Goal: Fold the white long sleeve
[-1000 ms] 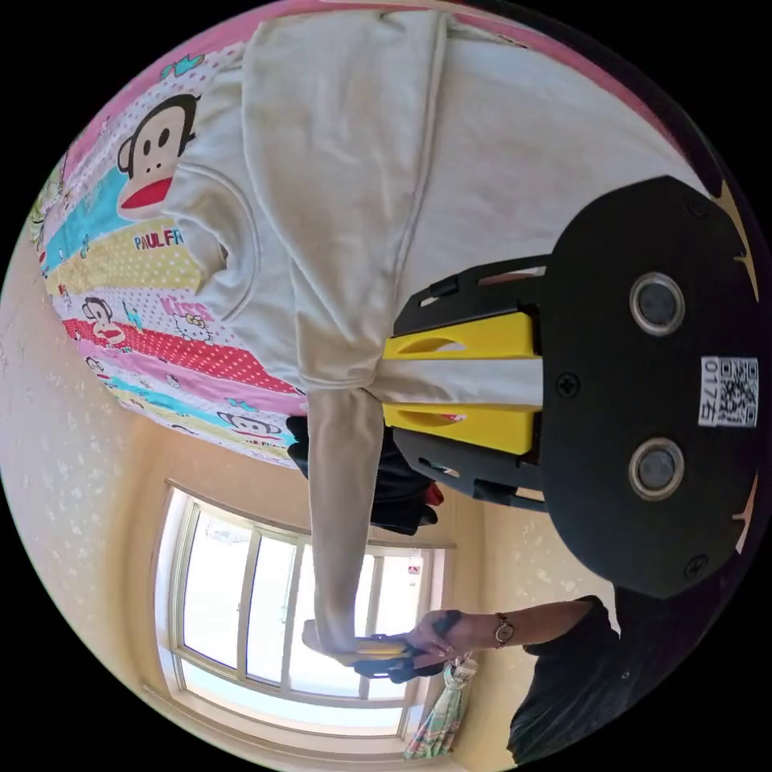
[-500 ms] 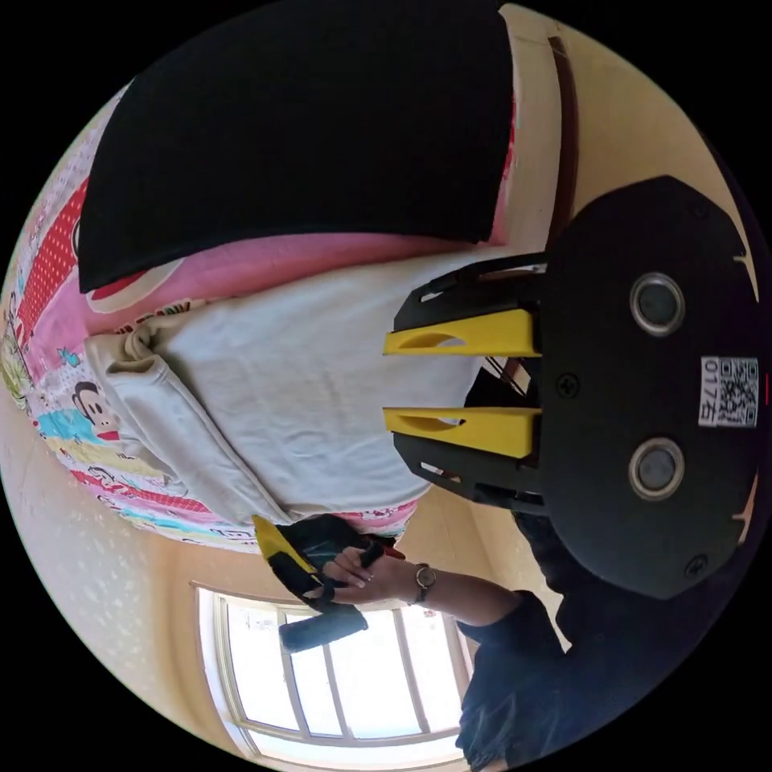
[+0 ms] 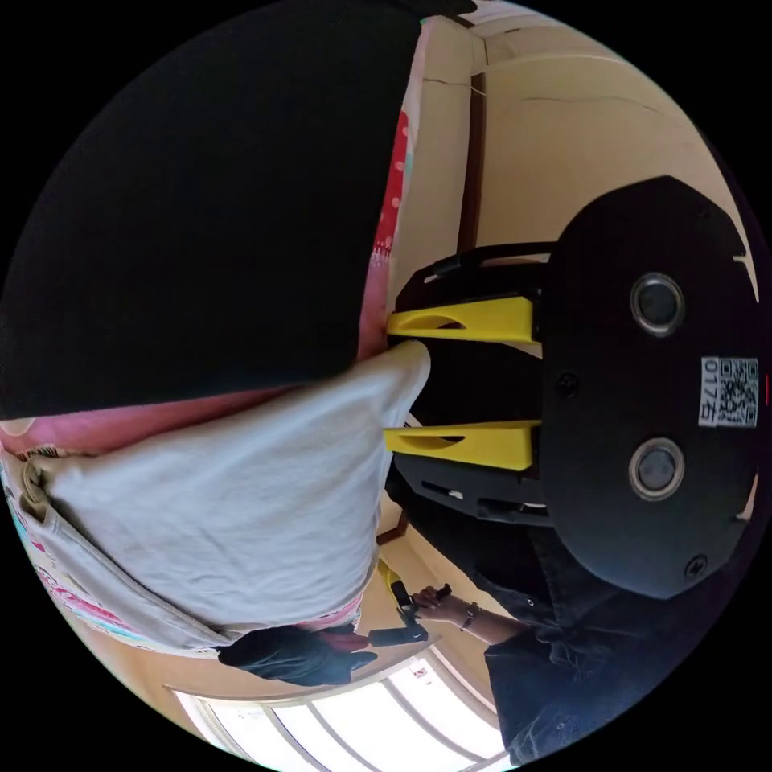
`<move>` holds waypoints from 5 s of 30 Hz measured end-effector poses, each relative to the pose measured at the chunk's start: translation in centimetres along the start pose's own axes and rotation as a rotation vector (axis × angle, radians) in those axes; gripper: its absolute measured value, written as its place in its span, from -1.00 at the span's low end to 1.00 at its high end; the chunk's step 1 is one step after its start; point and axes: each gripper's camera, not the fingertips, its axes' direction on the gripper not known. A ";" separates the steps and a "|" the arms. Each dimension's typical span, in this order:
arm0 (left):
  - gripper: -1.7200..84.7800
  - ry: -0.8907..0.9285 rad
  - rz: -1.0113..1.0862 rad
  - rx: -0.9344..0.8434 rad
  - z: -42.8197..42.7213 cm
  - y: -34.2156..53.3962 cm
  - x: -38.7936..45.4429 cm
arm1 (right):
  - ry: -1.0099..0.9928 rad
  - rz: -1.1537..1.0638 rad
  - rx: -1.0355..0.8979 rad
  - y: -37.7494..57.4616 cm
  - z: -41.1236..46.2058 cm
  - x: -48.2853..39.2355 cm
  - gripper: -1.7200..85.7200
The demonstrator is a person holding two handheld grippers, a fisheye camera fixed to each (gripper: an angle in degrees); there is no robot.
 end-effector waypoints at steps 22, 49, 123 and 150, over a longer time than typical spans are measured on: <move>-0.87 0.908 0.150 0.397 -30.5 4.3 2.5 | -0.986 -0.355 0.319 6.2 -17.8 3.4 -0.92; -0.82 0.213 -0.201 0.602 -29.8 -25.6 -2.2 | 0.113 -0.742 0.453 -20.9 3.3 -29.4 -0.75; -0.70 0.589 0.269 0.495 -33.9 -8.3 7.7 | -1.326 -0.455 0.332 -7.5 -22.2 -25.3 -0.70; -0.75 0.476 -0.113 0.597 -30.4 -2.7 -2.2 | -0.208 -0.389 -0.184 -8.8 -4.3 -38.6 -0.78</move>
